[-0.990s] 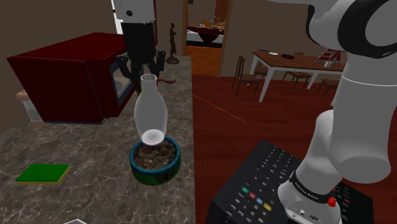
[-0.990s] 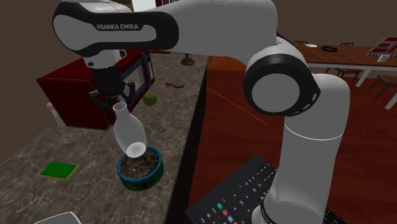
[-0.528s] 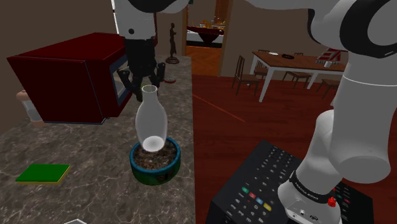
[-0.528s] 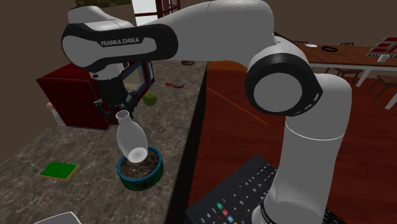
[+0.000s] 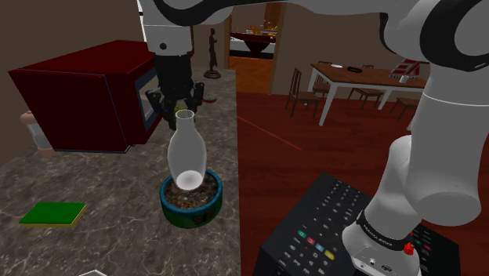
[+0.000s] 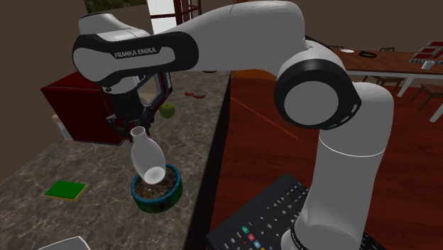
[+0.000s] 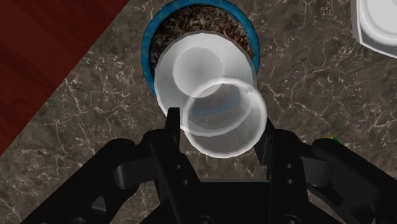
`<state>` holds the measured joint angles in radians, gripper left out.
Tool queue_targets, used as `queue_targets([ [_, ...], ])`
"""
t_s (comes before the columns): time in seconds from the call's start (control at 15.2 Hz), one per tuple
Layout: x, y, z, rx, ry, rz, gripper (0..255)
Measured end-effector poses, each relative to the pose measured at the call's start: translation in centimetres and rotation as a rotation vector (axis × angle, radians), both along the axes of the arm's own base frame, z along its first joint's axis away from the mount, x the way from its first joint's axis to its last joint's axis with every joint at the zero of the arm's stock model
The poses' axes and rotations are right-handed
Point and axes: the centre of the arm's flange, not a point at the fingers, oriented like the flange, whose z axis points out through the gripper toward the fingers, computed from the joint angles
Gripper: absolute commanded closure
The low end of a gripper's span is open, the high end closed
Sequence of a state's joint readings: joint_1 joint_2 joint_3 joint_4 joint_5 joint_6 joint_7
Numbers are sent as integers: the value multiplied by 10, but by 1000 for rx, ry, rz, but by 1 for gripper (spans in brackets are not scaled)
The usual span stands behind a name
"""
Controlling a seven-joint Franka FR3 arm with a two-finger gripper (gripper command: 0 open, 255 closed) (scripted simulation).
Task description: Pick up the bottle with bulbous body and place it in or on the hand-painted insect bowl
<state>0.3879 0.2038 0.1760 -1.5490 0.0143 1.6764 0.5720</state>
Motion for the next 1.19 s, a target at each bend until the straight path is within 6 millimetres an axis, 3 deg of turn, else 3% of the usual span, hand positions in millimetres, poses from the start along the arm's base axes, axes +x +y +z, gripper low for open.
queue_targets([
  [0.07, 0, 0, 0, 0, 0, 0, 0],
  [0.46, 0, 0, 0, 0, -1, 0, 0],
  [0.79, 6, 0, 45, 1, -2, 0, 0],
  [1.19, 4, 0, 50, 0, -1, 0, 0],
])
